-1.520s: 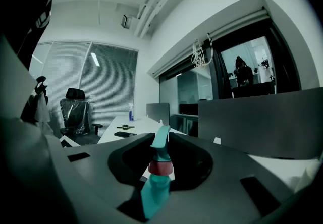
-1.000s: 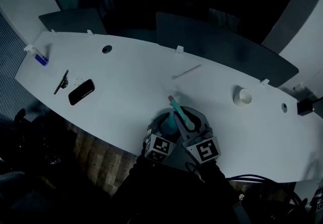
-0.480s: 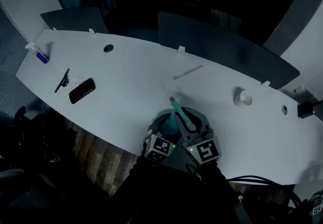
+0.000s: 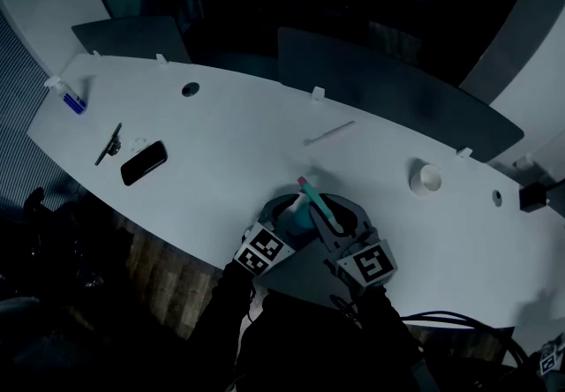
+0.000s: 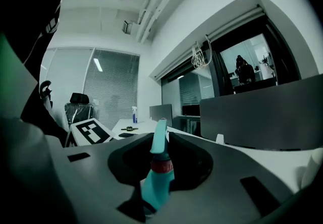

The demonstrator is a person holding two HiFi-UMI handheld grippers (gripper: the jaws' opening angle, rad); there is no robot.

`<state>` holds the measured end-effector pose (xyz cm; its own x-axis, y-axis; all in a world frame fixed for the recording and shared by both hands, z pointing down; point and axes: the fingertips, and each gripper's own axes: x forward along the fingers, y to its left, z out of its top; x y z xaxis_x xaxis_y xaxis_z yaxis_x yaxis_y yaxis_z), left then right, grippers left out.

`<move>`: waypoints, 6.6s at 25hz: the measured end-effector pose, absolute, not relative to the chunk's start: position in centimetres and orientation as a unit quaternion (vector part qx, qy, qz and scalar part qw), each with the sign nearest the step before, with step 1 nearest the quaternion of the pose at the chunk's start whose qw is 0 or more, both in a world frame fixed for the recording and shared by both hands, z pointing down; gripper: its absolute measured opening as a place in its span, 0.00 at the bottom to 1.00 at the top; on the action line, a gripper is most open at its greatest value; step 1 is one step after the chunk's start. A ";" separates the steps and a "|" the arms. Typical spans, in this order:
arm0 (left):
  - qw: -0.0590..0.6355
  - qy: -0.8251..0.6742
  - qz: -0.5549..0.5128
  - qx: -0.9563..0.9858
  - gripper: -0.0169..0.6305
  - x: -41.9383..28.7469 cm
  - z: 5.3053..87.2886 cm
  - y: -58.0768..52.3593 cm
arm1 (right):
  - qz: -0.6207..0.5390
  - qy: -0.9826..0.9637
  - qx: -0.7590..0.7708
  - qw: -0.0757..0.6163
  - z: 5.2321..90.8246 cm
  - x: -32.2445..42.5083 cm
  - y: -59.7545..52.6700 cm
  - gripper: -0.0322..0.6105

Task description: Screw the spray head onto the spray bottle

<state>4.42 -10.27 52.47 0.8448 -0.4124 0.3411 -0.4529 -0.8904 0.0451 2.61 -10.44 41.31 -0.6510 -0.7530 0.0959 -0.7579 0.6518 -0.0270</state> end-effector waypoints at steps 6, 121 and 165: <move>0.065 -0.237 0.143 0.959 0.55 5.3 52.2 -9.8 | 0.039 -0.892 0.450 -0.002 41.1 3.7 -10.5 0.19; 0.117 -0.005 0.152 0.981 0.56 7.3 51.2 -9.7 | 0.034 -0.923 0.382 0.011 41.6 4.0 -9.5 0.19; 0.032 -0.401 0.112 0.908 0.50 6.1 50.6 -9.9 | 0.000 -0.885 0.466 0.011 41.8 4.8 -9.9 0.19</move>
<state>6.12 -9.91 50.59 0.6525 -0.7221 0.2297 -0.7363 -0.6758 -0.0330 4.84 -9.90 41.84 -0.5658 -0.8244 0.0187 -0.8244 0.5660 0.0101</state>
